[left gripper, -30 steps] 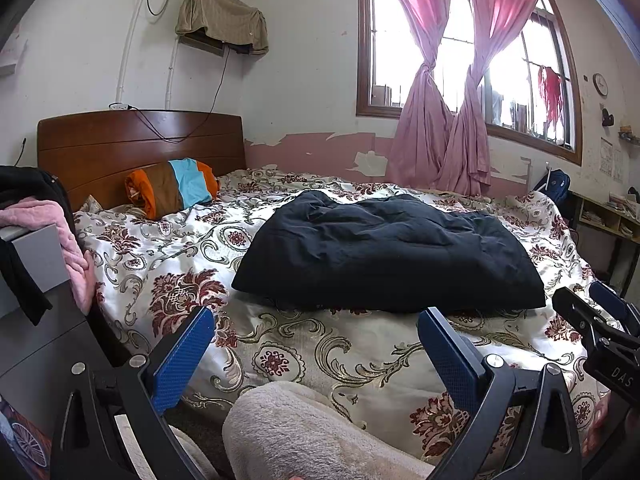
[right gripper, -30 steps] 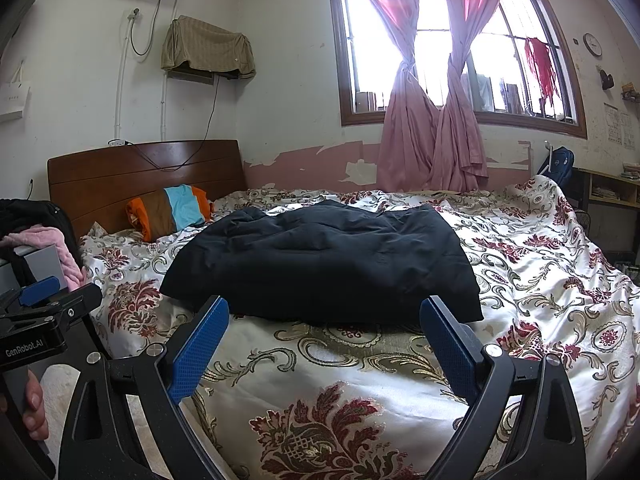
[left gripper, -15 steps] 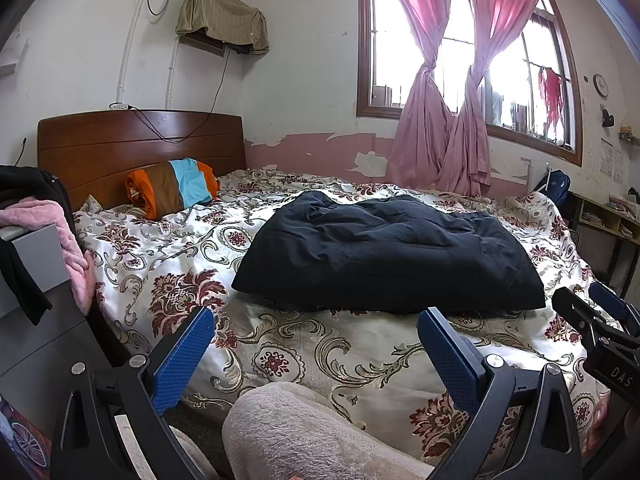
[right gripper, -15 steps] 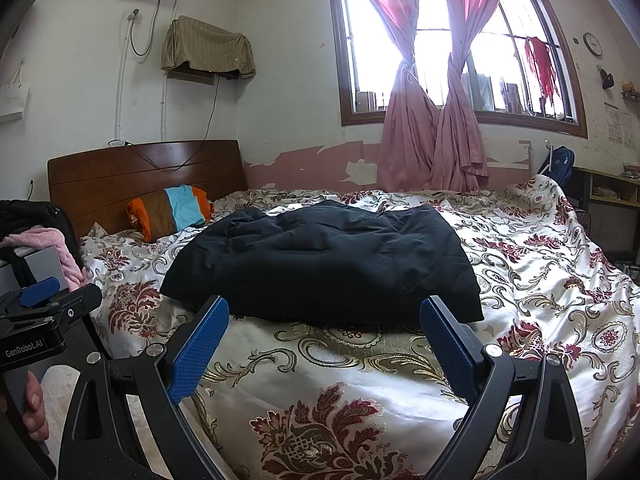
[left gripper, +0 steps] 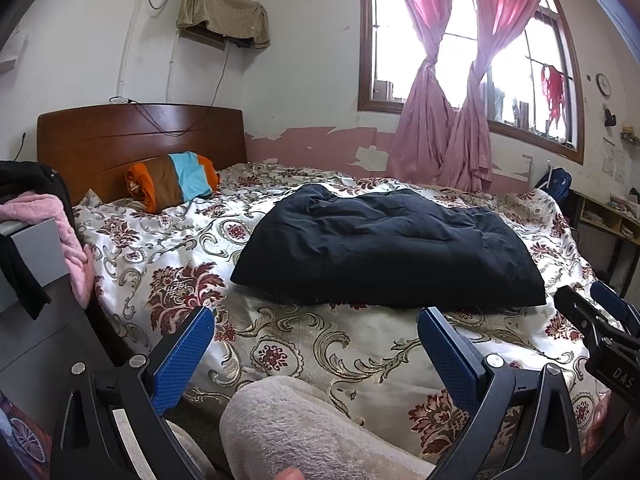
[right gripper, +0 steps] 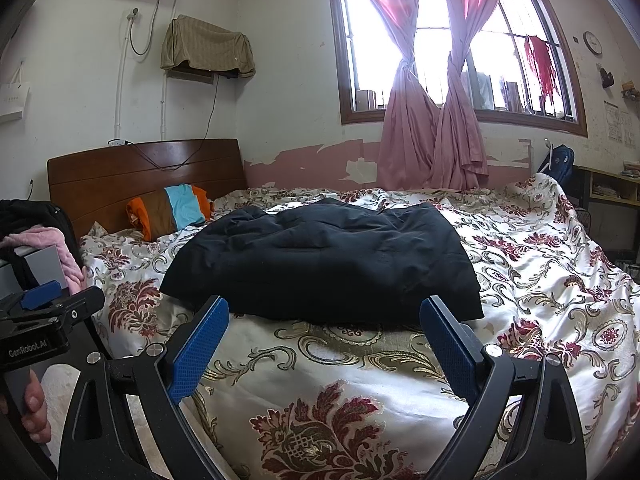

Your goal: Fold large clothes

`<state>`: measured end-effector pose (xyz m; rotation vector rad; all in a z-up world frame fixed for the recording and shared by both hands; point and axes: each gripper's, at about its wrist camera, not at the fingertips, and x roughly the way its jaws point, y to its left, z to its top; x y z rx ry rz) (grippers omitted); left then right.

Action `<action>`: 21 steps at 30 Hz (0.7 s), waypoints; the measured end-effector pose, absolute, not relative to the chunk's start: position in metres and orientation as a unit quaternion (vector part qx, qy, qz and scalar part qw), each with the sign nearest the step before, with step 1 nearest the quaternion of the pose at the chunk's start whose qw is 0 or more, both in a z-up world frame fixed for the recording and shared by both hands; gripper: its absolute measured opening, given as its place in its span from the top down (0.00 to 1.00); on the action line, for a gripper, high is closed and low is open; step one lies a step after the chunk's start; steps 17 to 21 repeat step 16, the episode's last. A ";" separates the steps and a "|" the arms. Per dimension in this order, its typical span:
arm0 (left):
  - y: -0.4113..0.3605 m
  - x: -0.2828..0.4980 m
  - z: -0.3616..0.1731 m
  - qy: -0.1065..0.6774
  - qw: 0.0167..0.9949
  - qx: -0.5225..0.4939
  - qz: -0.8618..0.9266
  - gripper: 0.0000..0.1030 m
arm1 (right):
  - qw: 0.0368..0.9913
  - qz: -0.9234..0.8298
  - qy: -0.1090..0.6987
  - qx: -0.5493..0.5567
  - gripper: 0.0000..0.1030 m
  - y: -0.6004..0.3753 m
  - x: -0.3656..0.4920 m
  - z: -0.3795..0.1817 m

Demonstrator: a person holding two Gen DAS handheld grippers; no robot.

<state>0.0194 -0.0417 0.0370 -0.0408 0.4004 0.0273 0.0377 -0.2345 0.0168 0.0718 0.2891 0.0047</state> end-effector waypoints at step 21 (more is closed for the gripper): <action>-0.033 0.018 0.036 0.193 0.980 -0.029 0.036 0.01 | 0.988 0.002 0.148 0.037 0.09 -0.230 0.037 0.014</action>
